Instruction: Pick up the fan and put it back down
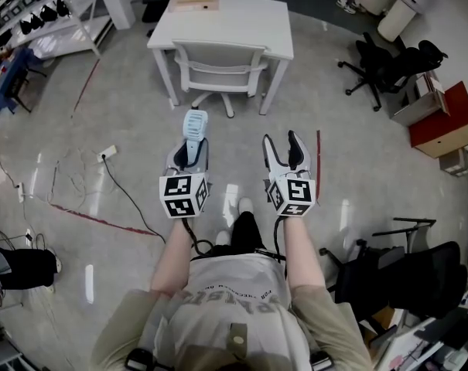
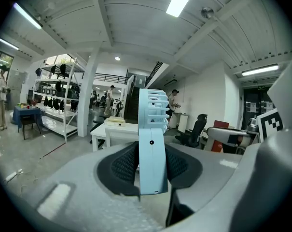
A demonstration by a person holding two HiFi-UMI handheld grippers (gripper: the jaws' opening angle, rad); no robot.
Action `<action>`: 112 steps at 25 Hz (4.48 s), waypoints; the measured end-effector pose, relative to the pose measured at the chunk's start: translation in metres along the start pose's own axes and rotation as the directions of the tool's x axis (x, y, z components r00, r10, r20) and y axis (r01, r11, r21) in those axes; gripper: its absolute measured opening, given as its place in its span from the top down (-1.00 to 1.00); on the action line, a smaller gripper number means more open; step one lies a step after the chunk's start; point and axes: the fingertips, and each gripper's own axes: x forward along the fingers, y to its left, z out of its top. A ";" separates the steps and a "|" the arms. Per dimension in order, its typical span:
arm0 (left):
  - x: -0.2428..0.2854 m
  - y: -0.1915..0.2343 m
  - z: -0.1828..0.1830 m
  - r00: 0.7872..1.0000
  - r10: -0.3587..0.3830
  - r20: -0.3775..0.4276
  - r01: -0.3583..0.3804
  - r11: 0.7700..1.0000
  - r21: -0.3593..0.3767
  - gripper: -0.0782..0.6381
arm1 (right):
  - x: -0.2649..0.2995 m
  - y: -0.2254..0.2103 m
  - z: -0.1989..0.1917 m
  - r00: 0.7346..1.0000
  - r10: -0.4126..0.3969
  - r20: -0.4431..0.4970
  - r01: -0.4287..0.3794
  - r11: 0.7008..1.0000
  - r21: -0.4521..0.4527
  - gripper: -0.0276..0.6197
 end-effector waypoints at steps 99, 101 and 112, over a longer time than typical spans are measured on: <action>0.451 0.130 0.126 0.999 -0.025 -0.037 0.026 0.999 0.025 0.43 | 0.471 -0.157 0.013 0.995 0.088 -0.045 -0.089 0.996 -0.027 0.14; 0.462 0.132 0.126 0.999 -0.012 -0.044 0.013 1.000 0.018 0.43 | 0.482 -0.163 0.009 0.994 0.095 -0.058 -0.097 0.995 -0.024 0.14; 0.536 0.149 0.135 0.997 0.047 -0.055 -0.047 0.999 0.003 0.43 | 0.558 -0.200 -0.004 0.987 0.139 -0.085 -0.140 0.990 -0.013 0.14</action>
